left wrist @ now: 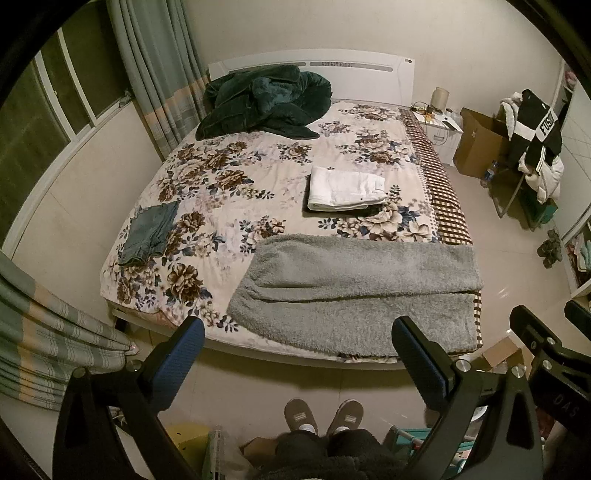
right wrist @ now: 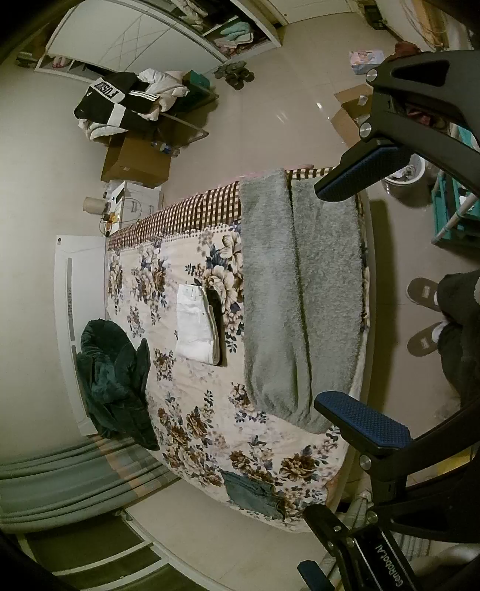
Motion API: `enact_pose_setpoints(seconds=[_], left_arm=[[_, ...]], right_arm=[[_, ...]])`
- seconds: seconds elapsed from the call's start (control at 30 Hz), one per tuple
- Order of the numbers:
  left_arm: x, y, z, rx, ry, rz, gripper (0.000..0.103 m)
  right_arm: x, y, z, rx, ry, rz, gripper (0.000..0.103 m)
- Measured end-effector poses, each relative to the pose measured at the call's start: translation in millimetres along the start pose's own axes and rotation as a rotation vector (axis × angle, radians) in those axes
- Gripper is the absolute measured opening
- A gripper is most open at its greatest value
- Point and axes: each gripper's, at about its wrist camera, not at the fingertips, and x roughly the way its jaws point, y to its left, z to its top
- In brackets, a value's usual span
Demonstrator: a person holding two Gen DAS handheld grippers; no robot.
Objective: Fold towel
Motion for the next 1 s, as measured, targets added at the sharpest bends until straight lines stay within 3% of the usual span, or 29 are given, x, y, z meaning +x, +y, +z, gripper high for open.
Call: enact_pose_setpoints(seconds=[1.0], left_arm=[[-1.0, -0.6, -6.4, 0.0, -0.01, 0.0, 0.103]], right_arm=[[-23.9, 22.6, 9.3, -0.007, -0.004, 0.004, 0.103]])
